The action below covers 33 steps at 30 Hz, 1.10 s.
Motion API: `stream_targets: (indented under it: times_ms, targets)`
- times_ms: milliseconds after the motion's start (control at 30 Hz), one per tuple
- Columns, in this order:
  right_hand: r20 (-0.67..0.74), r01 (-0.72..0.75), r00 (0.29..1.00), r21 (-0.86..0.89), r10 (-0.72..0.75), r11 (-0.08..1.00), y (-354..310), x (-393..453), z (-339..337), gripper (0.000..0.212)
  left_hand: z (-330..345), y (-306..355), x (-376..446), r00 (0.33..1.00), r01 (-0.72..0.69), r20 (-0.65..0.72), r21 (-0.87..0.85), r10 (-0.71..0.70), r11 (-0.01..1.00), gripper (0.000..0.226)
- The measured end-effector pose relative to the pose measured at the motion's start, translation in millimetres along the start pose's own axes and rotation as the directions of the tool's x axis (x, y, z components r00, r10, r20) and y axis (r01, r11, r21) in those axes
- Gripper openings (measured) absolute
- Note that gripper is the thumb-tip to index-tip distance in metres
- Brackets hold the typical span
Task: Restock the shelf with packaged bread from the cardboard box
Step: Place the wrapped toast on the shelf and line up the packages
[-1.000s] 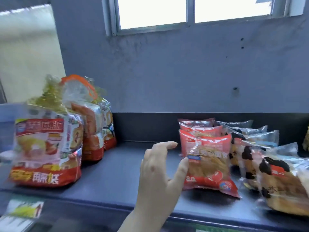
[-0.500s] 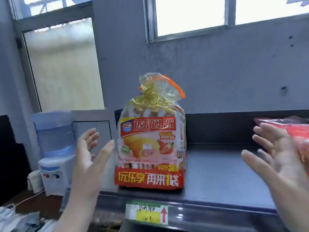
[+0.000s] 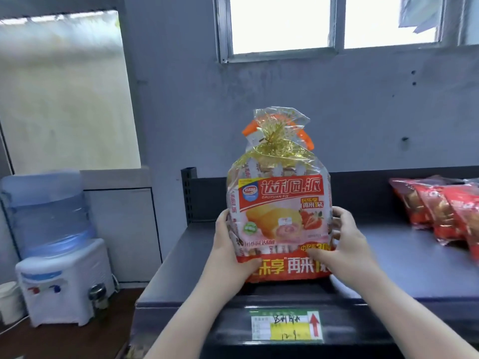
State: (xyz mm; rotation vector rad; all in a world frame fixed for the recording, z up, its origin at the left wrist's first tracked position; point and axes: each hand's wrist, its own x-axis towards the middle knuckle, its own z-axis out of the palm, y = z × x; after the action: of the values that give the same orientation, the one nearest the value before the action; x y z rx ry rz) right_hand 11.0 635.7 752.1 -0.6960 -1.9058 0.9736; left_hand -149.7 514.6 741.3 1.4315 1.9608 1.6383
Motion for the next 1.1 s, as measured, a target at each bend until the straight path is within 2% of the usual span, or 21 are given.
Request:
stream_targets:
  times_ms: [133,267,300,367,433,467,567,667,767,933,1100]
  targets:
    - [-0.062,-0.009,0.998,-0.026,0.008,1.000,8,6,2,0.067,1,-5,9,0.999,-0.037,-0.020,0.071,0.038,0.997,0.088]
    - [0.017,0.015,1.000,-0.015,-0.015,1.000,8,12,1,0.068,-5,-5,15,0.998,-0.047,-0.030,0.066,0.049,0.997,0.087]
    - [0.036,0.013,0.999,0.031,-0.014,0.999,5,15,-2,0.069,-8,-3,17,0.998,-0.024,-0.052,0.026,0.026,0.999,0.086]
    - [0.025,-0.035,0.999,0.221,0.030,0.975,1,24,-10,0.072,-16,4,26,0.986,0.049,-0.146,-0.178,-0.076,0.983,0.072]
    - [-0.016,-0.094,0.994,0.402,0.109,0.911,0,40,-17,0.071,-24,9,42,0.959,0.094,-0.211,-0.389,-0.188,0.916,0.054]
    - [-0.025,-0.113,0.990,0.464,0.140,0.879,0,50,-20,0.065,-27,10,51,0.947,0.124,-0.219,-0.429,-0.236,0.895,0.052]
    - [0.053,-0.226,0.970,0.550,0.236,0.804,2,79,-18,0.064,-27,14,72,0.941,0.227,-0.136,-0.419,-0.309,0.879,0.061]
    - [0.189,-0.291,0.957,0.562,0.222,0.774,2,94,-11,0.061,-17,20,79,0.959,0.247,-0.014,-0.455,-0.284,0.856,0.061]
    - [0.237,-0.296,0.953,0.592,0.189,0.750,-5,95,-8,0.062,-11,24,84,0.967,0.246,0.071,-0.496,-0.244,0.832,0.057]
    - [0.246,-0.288,0.955,0.620,0.168,0.730,-3,98,-5,0.060,-10,20,84,0.973,0.229,0.106,-0.525,-0.203,0.820,0.057]
    - [0.248,-0.277,0.956,0.608,0.153,0.744,-11,92,-6,0.062,-8,29,73,0.980,0.196,0.071,-0.536,-0.188,0.821,0.058]
